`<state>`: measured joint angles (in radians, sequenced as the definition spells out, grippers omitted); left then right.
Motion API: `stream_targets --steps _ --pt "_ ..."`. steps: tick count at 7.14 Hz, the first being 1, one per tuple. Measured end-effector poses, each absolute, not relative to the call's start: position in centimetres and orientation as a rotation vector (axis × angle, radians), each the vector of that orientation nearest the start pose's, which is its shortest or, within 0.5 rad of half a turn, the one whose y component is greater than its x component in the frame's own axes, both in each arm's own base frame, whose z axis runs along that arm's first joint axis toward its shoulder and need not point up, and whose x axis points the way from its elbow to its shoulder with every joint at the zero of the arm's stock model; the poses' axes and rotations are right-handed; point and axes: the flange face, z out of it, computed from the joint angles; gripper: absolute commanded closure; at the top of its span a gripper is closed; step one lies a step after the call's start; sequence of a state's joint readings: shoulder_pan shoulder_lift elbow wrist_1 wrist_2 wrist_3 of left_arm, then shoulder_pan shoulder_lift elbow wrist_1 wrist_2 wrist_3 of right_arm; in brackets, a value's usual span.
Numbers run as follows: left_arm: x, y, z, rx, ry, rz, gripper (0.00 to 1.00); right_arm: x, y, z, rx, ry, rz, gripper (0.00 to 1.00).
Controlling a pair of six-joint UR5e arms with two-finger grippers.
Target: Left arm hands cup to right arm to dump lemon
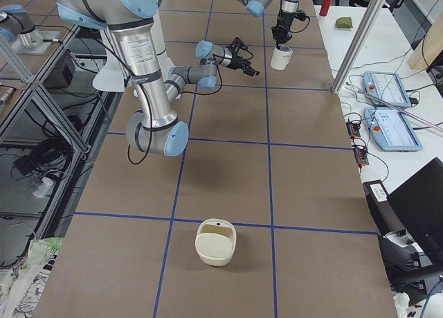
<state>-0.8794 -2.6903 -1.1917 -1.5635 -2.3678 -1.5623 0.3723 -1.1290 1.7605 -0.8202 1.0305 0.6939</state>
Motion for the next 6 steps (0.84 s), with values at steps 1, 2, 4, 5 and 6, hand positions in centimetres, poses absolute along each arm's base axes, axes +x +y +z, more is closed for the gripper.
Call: stream_targets --steps 1,2,4,5,6 --pt "46.6 -64.3 6.4 -0.404 0.96 -0.487 1.0 -49.4 -39.2 23.5 1.158 -0.797 -0.059 0.01" --pt "47.4 -63.6 6.2 -0.422 0.96 -0.471 1.0 -49.5 -39.3 23.7 1.165 -0.781 -0.067 0.01" --pt "49.2 -62.1 6.0 -0.456 0.956 -0.441 1.0 -49.6 -39.4 23.5 1.175 -0.771 -0.064 0.01" --pt "49.7 -61.6 6.0 -0.474 0.957 -0.429 1.0 -49.6 -39.5 23.5 1.179 -0.766 -0.059 0.01" --pt "49.9 -61.3 5.9 -0.493 0.959 -0.418 1.0 -49.9 -39.6 23.4 1.18 -0.762 -0.057 0.01"
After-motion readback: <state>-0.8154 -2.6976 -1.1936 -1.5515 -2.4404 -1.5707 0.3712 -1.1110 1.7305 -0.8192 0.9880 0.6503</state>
